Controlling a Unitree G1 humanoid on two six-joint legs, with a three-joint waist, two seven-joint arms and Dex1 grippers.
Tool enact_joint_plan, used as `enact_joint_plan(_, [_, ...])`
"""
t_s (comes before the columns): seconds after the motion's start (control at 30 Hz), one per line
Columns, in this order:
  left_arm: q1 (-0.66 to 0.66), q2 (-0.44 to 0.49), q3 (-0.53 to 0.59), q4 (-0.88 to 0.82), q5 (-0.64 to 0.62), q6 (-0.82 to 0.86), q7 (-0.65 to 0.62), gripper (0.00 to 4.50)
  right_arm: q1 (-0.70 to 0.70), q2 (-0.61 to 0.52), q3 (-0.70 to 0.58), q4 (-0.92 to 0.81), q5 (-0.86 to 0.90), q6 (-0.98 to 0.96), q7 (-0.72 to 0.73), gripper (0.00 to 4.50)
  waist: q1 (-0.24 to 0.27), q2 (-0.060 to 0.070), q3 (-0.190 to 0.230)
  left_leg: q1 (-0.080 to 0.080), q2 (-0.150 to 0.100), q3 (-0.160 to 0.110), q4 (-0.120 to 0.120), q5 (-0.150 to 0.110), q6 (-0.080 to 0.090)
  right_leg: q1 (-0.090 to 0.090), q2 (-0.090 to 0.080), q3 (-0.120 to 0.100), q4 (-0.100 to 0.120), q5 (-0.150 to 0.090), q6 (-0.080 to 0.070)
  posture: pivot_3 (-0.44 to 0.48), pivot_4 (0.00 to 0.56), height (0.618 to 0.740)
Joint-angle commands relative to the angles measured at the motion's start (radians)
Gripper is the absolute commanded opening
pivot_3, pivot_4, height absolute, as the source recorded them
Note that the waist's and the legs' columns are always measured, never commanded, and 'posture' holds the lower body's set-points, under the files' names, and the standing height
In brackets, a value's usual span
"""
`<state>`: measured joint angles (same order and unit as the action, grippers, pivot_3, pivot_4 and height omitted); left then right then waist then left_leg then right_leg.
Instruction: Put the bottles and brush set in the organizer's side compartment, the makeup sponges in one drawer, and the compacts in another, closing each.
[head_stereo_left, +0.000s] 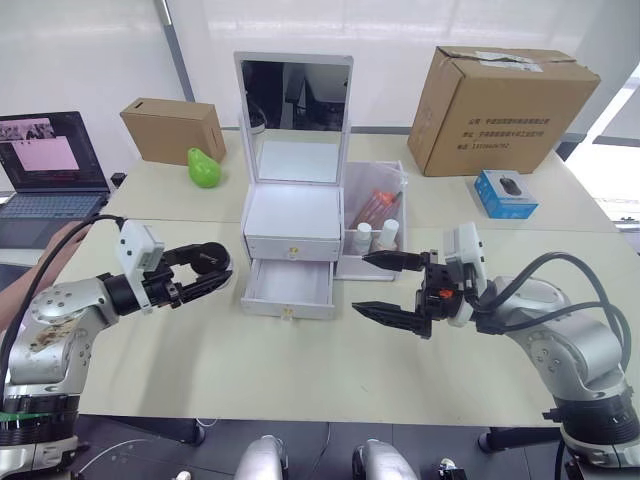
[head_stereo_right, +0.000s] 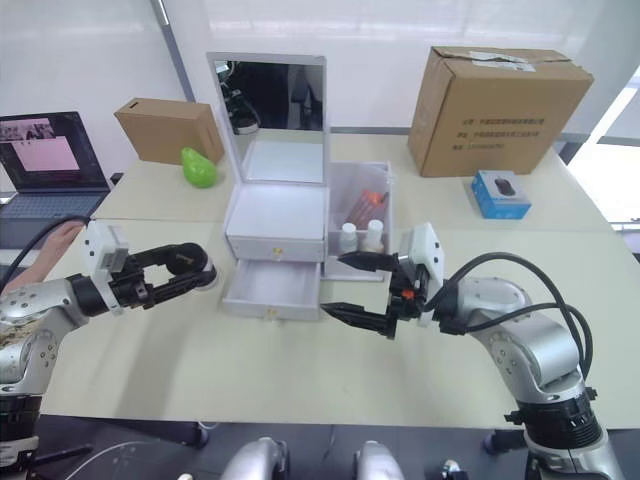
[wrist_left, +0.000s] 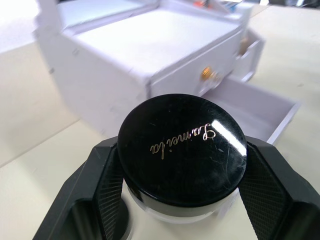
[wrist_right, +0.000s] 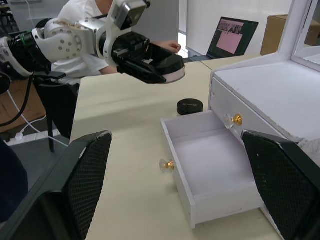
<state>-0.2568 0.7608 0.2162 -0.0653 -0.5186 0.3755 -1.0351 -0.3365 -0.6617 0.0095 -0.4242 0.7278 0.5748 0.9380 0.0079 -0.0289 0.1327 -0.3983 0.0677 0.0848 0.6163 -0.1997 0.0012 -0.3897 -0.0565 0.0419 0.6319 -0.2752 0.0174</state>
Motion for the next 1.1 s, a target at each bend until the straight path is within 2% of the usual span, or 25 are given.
enact_joint_plan(0.03, [-0.050,-0.010,-0.056,-0.042,-0.027,0.044,-0.026,2.92,-0.007,0.010,-0.008,-0.030,0.002,-0.009,-0.005,4.50,-0.001,0.000,0.000,0.000,0.000,0.000,0.000,0.000,0.000,0.000,0.001,0.000,0.000,0.000,0.000,0.000,0.150,0.740])
enact_joint_plan(0.4, [-0.110,-0.071,-0.173,0.070,0.062,-0.022,-0.046,2.92,0.027,0.006,-0.024,-0.065,0.012,0.001,-0.038,4.50,-0.005,0.000,0.000,0.000,0.000,-0.001,0.000,0.000,0.000,0.000,0.002,0.001,0.000,0.000,0.000,0.000,0.150,0.740])
enact_joint_plan(0.8, [-0.140,-0.110,-0.198,0.147,0.108,-0.065,-0.054,2.92,0.048,-0.002,-0.035,-0.088,0.023,0.013,-0.060,4.50,-0.005,0.000,0.000,0.000,0.000,-0.001,0.000,0.000,0.000,0.000,0.002,0.001,0.000,0.000,0.000,0.000,0.150,0.740])
enact_joint_plan(1.1, [-0.141,-0.122,-0.199,0.142,0.107,-0.056,-0.064,2.92,0.058,-0.001,-0.040,-0.100,0.024,0.026,-0.069,4.50,-0.005,0.000,0.000,-0.001,0.000,-0.002,0.000,0.000,0.000,0.000,0.002,0.001,0.000,0.000,0.000,0.000,0.150,0.740])
